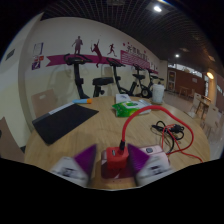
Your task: Unplug charger
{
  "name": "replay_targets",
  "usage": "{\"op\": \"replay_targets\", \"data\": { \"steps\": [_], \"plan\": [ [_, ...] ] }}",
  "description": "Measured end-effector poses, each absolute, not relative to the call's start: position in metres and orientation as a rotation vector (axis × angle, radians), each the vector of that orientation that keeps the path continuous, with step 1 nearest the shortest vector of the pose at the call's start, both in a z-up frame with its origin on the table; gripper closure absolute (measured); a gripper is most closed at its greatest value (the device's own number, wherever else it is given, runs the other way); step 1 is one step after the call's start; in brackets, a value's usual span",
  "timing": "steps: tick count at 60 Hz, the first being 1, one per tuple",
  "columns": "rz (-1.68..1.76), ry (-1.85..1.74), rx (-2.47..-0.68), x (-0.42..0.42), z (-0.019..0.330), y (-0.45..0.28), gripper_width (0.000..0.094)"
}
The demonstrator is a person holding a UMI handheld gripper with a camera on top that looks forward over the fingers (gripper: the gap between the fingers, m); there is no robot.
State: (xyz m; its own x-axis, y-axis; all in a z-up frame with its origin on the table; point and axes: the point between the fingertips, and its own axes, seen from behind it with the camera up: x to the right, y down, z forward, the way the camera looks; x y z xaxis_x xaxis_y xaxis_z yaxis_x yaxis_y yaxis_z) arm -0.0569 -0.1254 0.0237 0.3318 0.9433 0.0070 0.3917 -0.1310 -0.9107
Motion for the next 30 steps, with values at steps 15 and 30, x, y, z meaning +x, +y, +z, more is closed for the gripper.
{"op": "replay_targets", "data": {
  "steps": [15,30],
  "plan": [
    [0.763,-1.068,-1.605,-0.048,0.112,-0.086,0.0792],
    [0.704,-1.040,-1.664,-0.002,0.181,0.025,0.0794]
  ]
}}
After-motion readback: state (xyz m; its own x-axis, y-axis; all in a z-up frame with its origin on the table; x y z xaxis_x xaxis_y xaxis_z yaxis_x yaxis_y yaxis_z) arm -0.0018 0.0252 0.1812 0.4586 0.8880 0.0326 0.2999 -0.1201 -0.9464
